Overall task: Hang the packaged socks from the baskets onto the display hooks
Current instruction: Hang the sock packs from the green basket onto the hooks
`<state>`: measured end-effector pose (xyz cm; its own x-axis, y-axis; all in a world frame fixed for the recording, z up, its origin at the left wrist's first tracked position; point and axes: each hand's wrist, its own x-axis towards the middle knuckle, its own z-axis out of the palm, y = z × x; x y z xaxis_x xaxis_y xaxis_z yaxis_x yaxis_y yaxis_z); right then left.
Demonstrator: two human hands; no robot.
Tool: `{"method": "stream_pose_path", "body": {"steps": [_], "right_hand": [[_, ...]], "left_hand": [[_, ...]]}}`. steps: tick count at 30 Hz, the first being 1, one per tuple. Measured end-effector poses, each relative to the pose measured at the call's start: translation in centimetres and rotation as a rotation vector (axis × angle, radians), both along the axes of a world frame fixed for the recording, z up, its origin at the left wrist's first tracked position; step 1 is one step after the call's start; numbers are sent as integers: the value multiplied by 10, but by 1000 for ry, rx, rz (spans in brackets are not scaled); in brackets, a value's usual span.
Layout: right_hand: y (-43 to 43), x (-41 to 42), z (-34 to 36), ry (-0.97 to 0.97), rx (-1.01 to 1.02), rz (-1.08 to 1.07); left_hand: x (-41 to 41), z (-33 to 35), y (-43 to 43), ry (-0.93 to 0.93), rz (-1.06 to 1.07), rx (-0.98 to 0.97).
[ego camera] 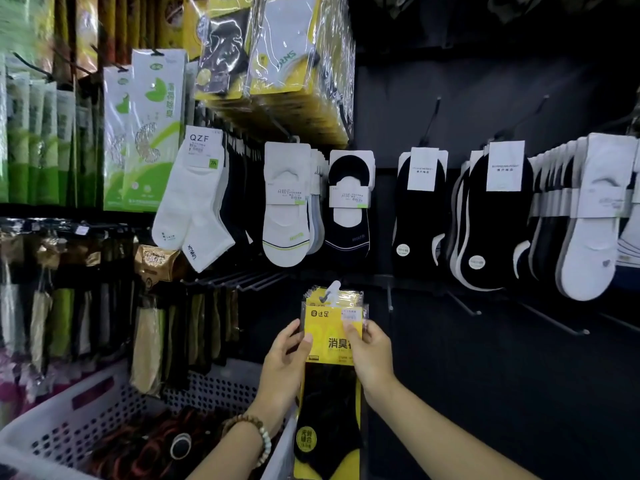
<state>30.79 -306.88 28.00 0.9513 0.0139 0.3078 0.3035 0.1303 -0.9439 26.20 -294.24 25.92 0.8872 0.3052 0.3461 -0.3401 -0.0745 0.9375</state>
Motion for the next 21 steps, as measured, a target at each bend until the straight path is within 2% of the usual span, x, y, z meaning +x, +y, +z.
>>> {"method": "stream_pose_path", "body": {"steps": [5, 12, 21], "right_hand": [[18, 26, -3, 29, -34, -20], [20, 75, -21, 151, 83, -89], [18, 135, -48, 228, 98, -147]], "left_hand": [[22, -8, 9, 2, 42, -2], [80, -22, 14, 16, 36, 92], [143, -39, 18, 2, 48, 124]]}}
